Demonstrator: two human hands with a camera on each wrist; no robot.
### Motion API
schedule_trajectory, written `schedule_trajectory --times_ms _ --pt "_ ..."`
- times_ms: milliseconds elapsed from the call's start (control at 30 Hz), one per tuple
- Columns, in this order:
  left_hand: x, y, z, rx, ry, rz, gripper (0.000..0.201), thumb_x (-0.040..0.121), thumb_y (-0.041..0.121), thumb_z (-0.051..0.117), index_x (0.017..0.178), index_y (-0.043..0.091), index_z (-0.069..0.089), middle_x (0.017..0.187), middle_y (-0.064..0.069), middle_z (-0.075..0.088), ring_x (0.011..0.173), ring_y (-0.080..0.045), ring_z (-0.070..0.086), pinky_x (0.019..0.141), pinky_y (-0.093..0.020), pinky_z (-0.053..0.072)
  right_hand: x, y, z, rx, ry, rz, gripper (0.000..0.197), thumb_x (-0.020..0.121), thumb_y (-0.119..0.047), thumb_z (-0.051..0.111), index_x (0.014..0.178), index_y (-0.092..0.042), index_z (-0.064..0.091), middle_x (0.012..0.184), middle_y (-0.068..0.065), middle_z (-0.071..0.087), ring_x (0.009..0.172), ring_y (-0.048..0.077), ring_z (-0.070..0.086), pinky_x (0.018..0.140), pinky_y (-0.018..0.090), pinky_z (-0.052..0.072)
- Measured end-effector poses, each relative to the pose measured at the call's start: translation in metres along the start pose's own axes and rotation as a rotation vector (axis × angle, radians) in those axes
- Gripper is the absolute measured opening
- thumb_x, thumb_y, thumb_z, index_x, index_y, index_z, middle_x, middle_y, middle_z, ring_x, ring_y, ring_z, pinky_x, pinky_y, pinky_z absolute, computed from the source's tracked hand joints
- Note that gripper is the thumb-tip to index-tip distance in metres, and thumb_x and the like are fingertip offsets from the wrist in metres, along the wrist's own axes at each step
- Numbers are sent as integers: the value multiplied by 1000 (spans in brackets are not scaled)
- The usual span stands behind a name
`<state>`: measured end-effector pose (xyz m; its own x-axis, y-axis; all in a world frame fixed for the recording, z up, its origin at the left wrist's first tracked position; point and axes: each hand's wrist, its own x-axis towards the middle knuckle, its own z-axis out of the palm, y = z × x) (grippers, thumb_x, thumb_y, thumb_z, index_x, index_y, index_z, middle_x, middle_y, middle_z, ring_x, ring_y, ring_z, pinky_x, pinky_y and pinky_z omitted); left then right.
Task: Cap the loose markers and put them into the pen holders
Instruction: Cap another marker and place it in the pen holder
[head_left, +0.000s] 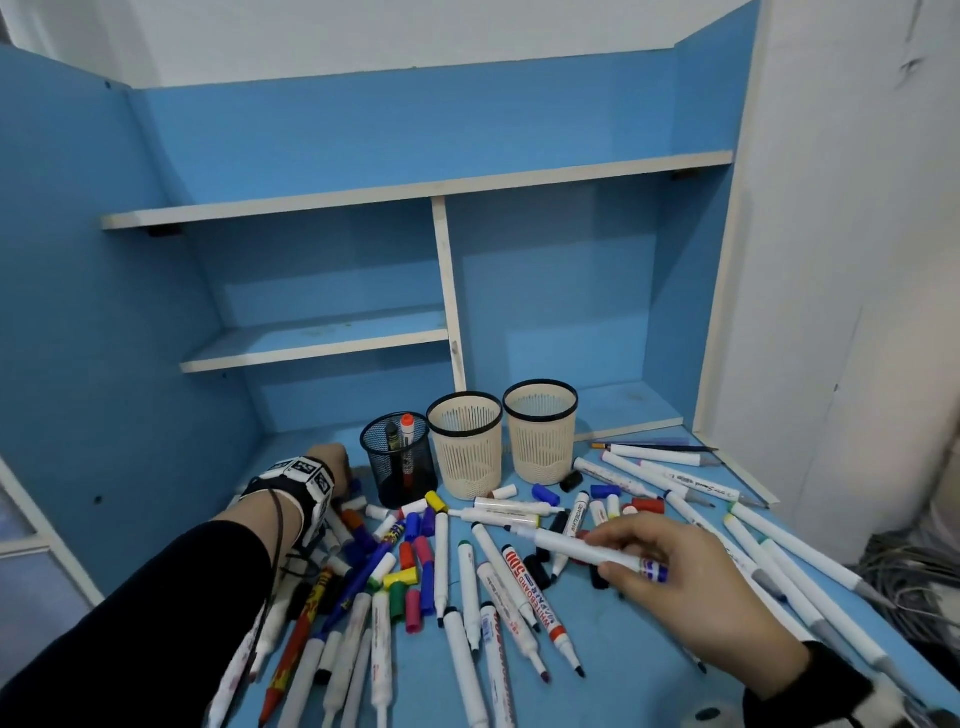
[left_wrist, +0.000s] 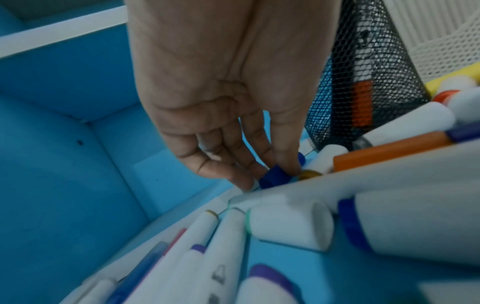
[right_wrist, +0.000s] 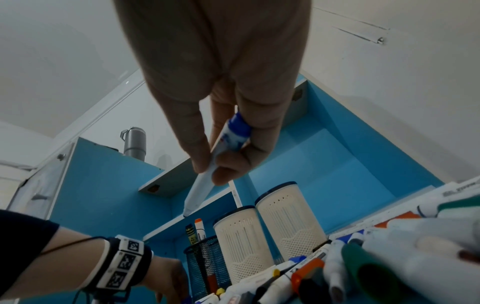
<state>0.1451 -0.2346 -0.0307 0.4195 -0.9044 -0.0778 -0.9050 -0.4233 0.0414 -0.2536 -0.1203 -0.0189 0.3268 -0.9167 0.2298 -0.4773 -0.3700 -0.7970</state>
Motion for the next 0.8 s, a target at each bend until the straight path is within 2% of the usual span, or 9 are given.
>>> schedule_trajectory --times_ms 100,167,267,367,433,500,600,700,800 --pt "-10 2 -10 -120 61 31 32 88 25 61 115 7 61 118 -14 63 109 -28 58 83 -29 46 -3 -2 -3 63 32 -1 29 77 -7 73 86 -34 70 79 -18 69 71 8 63 72 21 52" --pt "-21 4 -15 -221 131 76 31 86 22 64 115 12 60 114 -12 64 103 -28 59 81 -29 45 -6 -7 -2 144 65 -15 31 75 -4 75 83 -33 70 81 -14 70 66 7 64 67 18 51" --pt "-51 5 -19 -294 206 142 22 83 23 66 103 17 62 96 -5 65 83 -22 57 72 -26 44 -8 -14 0 312 78 -43 31 72 0 77 77 -30 70 83 3 69 65 13 65 67 25 55" --pt "-90 5 -22 -357 276 187 13 80 21 69 88 18 59 86 -1 65 78 -22 59 67 -26 43 -11 -19 8 386 72 -95 37 73 2 75 84 -32 66 87 2 67 75 21 64 75 32 55" --pt "-118 6 -24 -468 301 201 15 76 16 74 82 14 60 77 -1 63 72 -20 58 63 -24 39 -11 -21 15 464 99 -121 43 76 5 72 93 -34 64 91 0 67 80 21 64 76 28 55" --pt "-145 10 -25 -659 272 210 17 73 10 78 78 11 62 73 -4 65 67 -18 59 61 -21 44 -11 -25 22 558 132 -133 42 79 8 67 101 -28 60 92 0 67 82 15 65 76 22 54" --pt "-186 17 -27 -960 162 266 19 71 -2 77 74 12 63 76 -7 68 68 -15 62 69 -23 52 -13 -33 29 682 188 -137 38 81 11 63 104 -19 57 95 10 65 81 12 67 74 18 53" --pt "-220 27 -29 -1111 100 289 19 72 -5 75 80 12 70 81 -4 73 71 -11 67 69 -17 54 -16 -43 33 796 236 -140 33 82 13 60 102 -13 55 95 12 66 84 13 70 73 16 54" --pt "-245 37 -32 -1217 93 296 19 74 -4 74 88 8 73 83 -6 75 71 -9 69 68 -16 54 -19 -52 35 898 274 -154 31 83 14 56 98 -14 52 95 13 68 84 15 70 74 19 55"
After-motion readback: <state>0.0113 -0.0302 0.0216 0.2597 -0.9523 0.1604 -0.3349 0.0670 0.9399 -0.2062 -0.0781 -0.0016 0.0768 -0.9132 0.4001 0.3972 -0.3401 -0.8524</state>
